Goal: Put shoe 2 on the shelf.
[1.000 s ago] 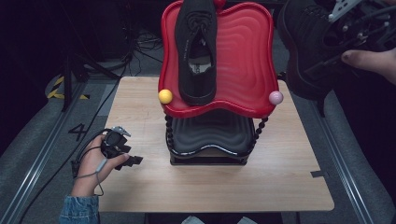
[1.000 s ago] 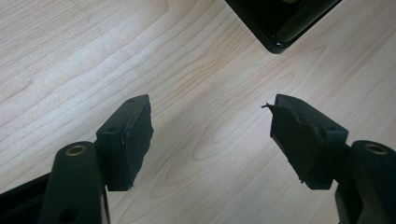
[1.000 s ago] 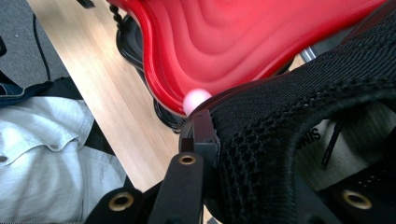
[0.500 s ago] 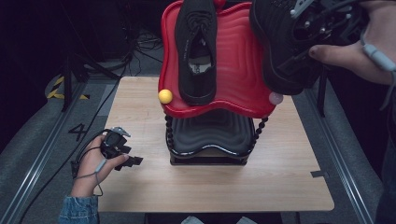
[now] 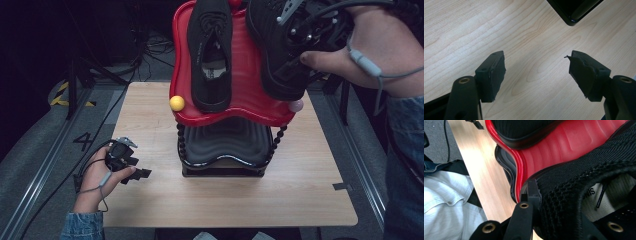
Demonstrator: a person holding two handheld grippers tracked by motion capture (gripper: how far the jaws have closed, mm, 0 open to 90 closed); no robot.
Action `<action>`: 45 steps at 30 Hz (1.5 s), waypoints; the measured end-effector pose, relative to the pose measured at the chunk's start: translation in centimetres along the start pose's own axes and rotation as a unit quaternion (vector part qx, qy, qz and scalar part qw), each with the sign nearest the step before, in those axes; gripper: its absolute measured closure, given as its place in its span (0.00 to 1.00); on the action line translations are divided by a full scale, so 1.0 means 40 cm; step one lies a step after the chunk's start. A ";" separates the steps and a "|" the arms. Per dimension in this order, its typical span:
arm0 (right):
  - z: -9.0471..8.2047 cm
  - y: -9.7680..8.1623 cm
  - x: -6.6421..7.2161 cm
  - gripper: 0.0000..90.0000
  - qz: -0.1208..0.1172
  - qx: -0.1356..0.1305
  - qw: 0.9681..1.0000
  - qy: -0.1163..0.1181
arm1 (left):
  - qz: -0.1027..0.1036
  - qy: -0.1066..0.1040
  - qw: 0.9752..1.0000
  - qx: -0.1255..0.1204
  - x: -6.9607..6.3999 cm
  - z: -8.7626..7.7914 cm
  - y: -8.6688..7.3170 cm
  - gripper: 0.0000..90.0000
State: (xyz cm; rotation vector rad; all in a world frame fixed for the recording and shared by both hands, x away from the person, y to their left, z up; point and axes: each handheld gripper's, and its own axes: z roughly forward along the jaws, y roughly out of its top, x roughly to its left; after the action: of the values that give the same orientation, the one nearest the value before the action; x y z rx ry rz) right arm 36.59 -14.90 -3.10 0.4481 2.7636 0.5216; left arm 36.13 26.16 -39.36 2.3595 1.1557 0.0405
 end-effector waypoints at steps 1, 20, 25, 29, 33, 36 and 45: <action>0.002 0.003 0.000 0.96 -0.002 0.001 1.000 0.001 | -0.001 0.001 1.000 0.000 0.000 0.000 -0.001 0.33; 0.086 0.053 0.026 0.95 -0.034 0.005 0.999 0.015 | -0.004 -0.003 1.000 0.001 0.003 0.000 -0.008 0.33; 0.107 0.059 0.025 0.95 -0.037 0.011 0.999 0.019 | -0.004 -0.002 1.000 0.000 0.006 -0.002 -0.009 0.33; 0.133 0.066 0.021 0.95 -0.042 0.012 0.999 0.012 | -0.002 -0.003 1.000 0.001 0.006 -0.001 -0.009 0.33; 0.142 0.068 0.019 0.95 -0.038 0.012 0.999 0.011 | -0.005 -0.004 1.000 0.002 0.007 0.000 -0.010 0.33; 0.159 0.075 0.018 0.95 -0.040 0.012 0.999 0.004 | -0.006 -0.004 1.000 0.001 0.007 0.001 -0.013 0.33; 0.176 0.078 0.029 0.93 -0.041 0.009 0.999 0.000 | -0.013 -0.002 1.000 0.001 0.010 -0.003 -0.025 0.33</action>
State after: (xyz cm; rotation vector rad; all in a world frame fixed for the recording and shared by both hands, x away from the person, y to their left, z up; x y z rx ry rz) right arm 38.69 -9.61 -8.40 0.3376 2.7740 0.4778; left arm 35.62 27.04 -39.77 2.3453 1.1850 0.0243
